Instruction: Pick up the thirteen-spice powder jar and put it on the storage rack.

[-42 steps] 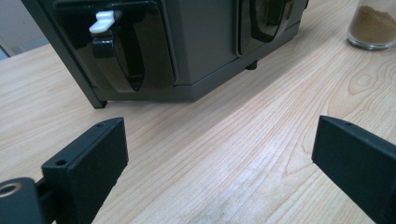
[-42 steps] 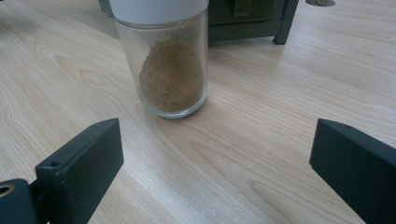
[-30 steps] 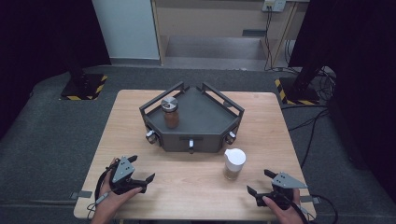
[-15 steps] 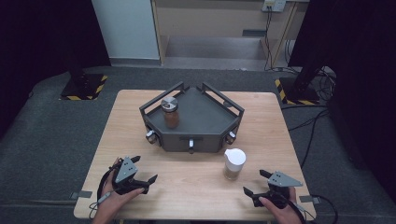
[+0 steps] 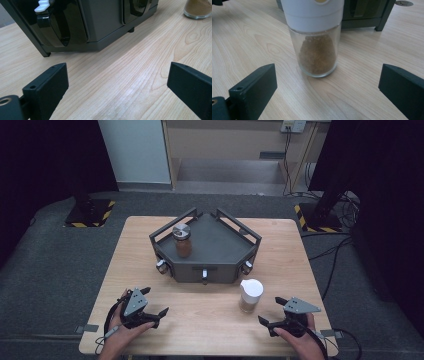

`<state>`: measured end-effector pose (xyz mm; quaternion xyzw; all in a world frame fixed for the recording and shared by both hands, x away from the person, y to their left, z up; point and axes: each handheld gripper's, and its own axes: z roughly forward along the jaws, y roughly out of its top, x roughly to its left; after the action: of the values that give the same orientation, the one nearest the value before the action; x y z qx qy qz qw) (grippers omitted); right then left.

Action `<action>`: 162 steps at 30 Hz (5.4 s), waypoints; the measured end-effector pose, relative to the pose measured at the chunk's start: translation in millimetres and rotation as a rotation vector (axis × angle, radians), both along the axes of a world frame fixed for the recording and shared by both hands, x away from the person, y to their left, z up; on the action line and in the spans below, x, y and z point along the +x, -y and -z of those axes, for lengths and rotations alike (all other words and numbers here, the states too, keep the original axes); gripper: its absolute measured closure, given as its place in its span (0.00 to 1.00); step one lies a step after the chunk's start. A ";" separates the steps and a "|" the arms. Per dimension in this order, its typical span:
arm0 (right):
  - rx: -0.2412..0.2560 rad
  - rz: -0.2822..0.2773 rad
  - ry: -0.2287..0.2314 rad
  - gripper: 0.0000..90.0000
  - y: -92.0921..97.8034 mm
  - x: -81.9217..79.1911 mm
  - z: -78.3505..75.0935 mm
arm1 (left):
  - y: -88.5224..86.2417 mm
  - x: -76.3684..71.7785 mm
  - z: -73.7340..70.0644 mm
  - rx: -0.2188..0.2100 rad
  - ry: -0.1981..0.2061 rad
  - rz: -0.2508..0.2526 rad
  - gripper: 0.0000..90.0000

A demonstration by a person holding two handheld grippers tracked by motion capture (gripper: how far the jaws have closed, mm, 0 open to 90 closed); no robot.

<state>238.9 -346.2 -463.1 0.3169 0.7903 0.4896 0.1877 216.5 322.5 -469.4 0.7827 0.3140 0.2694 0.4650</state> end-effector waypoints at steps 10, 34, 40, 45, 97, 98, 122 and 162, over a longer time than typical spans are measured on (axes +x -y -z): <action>-0.005 -0.005 0.000 0.03 -6.6 5.6 -4.5 | -1.6 -1.2 -0.1 -0.003 0.002 -0.007 0.03; 0.015 -0.037 0.016 0.07 -23.8 26.0 -8.6 | -1.2 1.9 0.8 0.015 -0.009 -0.002 0.03; 0.028 -0.051 0.027 0.09 -31.4 33.5 -10.9 | -0.9 3.3 1.5 0.010 -0.014 0.004 0.03; 0.035 -0.058 0.039 0.11 -38.2 39.1 -12.1 | -0.9 3.7 1.8 0.007 -0.016 0.004 0.03; -0.010 -0.071 0.092 0.35 -51.2 27.8 -49.3 | -3.8 5.2 2.1 0.010 -0.026 -0.020 0.03; -0.010 -0.072 0.092 0.35 -51.2 27.1 -51.5 | -3.6 5.2 2.0 0.011 -0.026 -0.020 0.03; 0.004 -0.048 0.081 0.35 -43.4 26.3 -86.9 | 0.3 6.0 1.8 0.031 -0.031 -0.007 0.03; 0.032 -0.097 0.127 0.35 -60.3 66.2 -163.0 | -2.1 6.7 1.2 0.036 -0.034 0.001 0.03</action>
<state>305.1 -285.9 -300.2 0.2496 0.7832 0.5299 0.2086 223.2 324.7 -470.6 0.7956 0.3165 0.2616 0.4455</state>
